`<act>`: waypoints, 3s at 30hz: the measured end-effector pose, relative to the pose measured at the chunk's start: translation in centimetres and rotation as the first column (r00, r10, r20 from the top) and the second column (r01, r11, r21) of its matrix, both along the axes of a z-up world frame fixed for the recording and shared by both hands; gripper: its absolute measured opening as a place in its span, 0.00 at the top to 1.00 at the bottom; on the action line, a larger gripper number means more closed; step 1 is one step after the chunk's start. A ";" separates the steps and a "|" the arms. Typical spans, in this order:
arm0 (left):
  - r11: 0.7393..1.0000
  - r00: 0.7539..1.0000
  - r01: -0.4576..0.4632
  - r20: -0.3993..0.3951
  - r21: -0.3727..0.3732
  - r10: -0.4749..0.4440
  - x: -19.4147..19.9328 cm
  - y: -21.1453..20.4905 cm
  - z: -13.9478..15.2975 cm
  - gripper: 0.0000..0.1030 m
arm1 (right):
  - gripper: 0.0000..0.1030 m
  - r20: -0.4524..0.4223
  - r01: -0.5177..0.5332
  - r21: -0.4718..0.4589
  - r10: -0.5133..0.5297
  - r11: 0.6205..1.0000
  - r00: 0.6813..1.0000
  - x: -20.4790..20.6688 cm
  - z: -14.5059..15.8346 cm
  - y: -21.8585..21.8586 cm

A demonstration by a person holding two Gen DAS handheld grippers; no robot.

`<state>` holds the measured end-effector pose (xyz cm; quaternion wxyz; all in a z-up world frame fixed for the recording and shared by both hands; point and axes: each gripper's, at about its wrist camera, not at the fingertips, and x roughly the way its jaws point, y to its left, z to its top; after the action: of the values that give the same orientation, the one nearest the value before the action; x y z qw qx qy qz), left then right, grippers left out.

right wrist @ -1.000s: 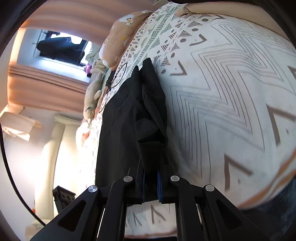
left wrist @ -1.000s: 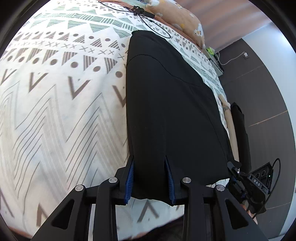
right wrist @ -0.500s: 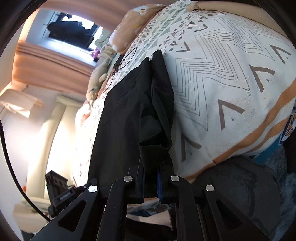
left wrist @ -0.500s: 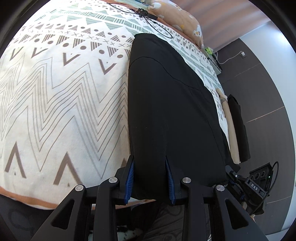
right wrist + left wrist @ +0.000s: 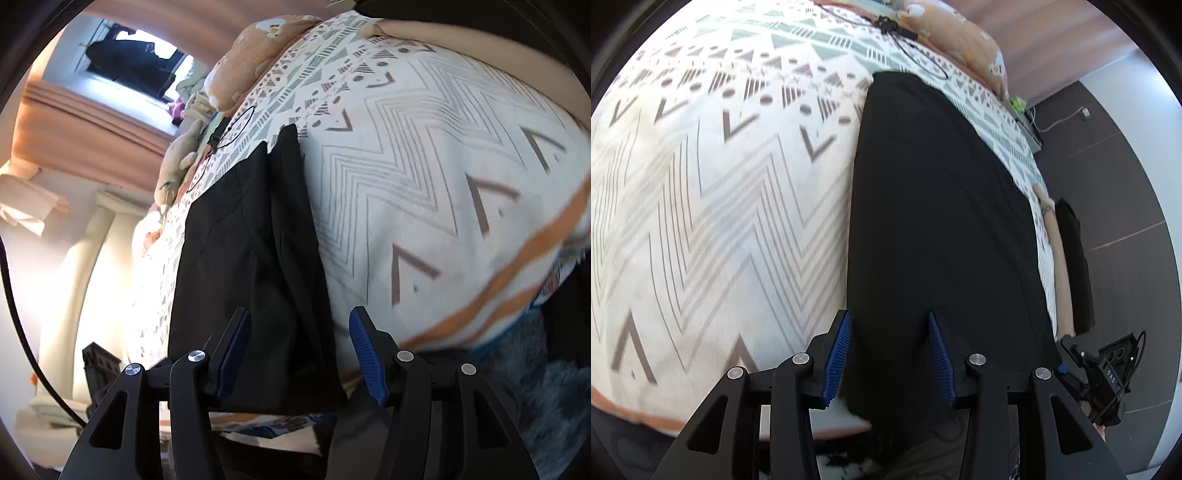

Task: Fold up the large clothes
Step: 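Grasp the end of the folded black jacket with both grippers, then lift the folded jacket off the bed with both grippers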

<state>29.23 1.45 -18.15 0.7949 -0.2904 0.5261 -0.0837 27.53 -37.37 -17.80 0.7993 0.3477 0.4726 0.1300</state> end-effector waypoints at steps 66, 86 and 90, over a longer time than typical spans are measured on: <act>0.988 0.980 -0.048 0.199 0.147 0.018 15.0 -0.6 9.0 0.83 | 0.88 0.204 -0.357 -0.077 0.365 0.931 0.908 14.7 8.3 7.2; 0.992 0.904 -0.056 0.427 0.110 0.004 1.2 -2.0 21.3 0.85 | 0.89 0.437 -0.254 -0.240 0.338 0.937 0.833 1.7 19.9 7.9; 0.995 0.888 -0.035 0.459 0.095 -0.013 -0.8 -3.2 23.8 0.85 | 0.89 0.459 -0.215 -0.254 0.313 0.943 0.832 0.1 22.6 6.6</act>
<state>28.45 -1.73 5.62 0.9107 -0.2251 0.3254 -0.1189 27.61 -30.79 4.84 0.8969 0.1556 0.3068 0.2778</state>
